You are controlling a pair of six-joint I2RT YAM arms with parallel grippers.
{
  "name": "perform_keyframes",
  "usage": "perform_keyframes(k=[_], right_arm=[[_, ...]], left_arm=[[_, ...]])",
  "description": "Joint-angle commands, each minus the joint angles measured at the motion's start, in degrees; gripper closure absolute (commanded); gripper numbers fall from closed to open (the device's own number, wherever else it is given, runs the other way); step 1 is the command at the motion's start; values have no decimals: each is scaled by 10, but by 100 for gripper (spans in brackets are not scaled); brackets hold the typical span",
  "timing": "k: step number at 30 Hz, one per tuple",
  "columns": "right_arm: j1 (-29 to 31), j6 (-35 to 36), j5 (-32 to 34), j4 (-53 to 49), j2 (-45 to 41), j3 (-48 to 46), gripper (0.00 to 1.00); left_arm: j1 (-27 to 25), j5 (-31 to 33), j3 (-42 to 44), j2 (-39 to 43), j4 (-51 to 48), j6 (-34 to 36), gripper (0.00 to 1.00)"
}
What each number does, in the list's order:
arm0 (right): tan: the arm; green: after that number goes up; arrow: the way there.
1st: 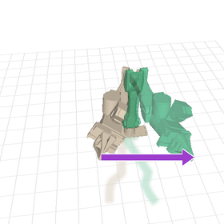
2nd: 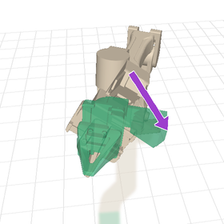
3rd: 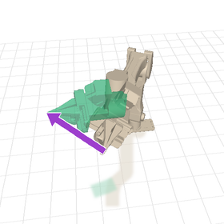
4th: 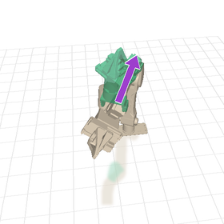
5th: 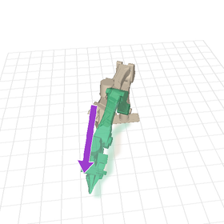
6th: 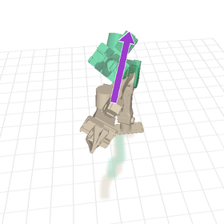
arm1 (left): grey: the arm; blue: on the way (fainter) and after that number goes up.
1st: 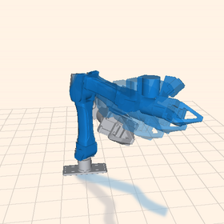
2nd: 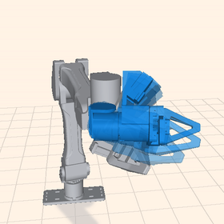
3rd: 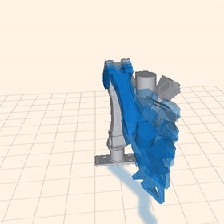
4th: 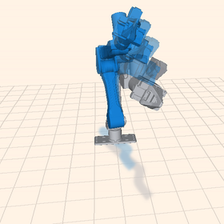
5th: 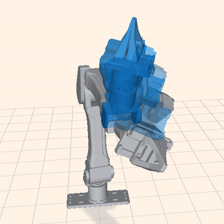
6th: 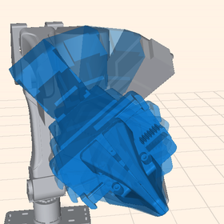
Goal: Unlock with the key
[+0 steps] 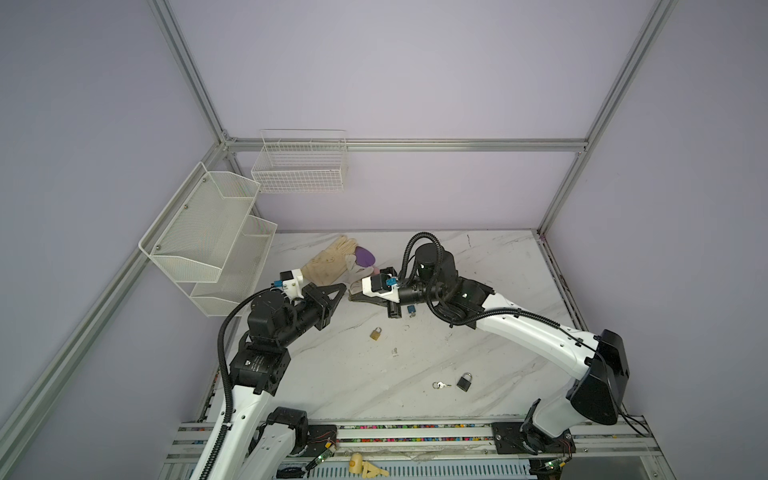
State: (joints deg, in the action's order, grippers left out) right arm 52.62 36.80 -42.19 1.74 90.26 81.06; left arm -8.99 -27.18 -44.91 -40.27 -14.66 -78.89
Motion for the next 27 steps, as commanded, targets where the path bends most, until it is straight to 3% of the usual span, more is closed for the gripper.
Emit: perform_keyframes(k=[1,12,27], right_arm=[[0,22,-13,-11,-5,0,100],[0,27,-30,-18,14,20,100],[0,28,-33,-19,24,41,100]], left_arm=[[4,0,-57,3,25,-11,100],[3,-60,-105,-30,1,27,74],[1,-72,-124,-45,-39,46,70]])
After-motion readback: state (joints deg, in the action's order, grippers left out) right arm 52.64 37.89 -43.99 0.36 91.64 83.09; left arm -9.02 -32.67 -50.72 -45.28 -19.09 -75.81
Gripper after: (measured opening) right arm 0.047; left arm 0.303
